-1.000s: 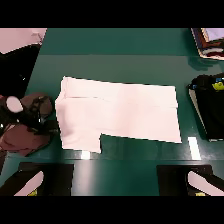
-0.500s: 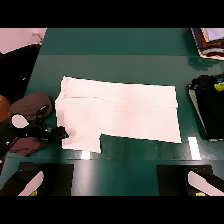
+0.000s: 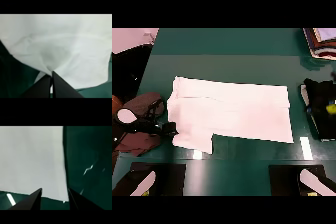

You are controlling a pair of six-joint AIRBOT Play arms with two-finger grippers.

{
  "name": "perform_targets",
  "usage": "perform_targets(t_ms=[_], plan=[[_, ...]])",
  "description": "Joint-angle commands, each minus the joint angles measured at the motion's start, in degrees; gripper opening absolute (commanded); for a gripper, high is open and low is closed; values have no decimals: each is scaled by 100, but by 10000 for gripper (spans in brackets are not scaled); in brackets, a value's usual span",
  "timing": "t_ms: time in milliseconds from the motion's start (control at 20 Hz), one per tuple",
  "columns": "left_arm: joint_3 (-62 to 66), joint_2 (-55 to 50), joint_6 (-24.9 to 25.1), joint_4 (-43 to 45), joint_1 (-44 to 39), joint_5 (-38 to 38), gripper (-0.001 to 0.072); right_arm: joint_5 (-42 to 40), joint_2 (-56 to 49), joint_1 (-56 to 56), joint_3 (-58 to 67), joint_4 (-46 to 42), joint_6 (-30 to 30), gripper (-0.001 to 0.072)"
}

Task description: Fold the shirts.

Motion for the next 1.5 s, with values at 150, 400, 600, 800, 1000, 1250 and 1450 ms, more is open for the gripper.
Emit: perform_targets(t_ms=[150, 400, 600, 800, 1000, 1250, 1450], plan=[[374, 7, 92, -24, 2, -24, 25, -378, -376, -1119, -2170, 461, -402, 388], [374, 7, 94, 28, 2, -42, 25, -728, -678, -240, -2328, 516, -417, 366], [520, 9, 85, 518, -4, -673, 23, -621, -238, 190, -2197, 267, -417, 16], [592, 772, -181, 647, -4, -1274, 23, 229, 730, 260, -1707, -468, -415, 15], [767, 1456, -472, 70, -4, -2424, 23, 555, 1554, 262, -1191, -734, -92, 14], [1357, 970, -195, -101, -4, -876, 23, 118, 953, 634, -387, -695, -70, 14], [1683, -420, 328, -140, -4, 162, 24, -511, -315, 1285, 431, -688, -9, 14]])
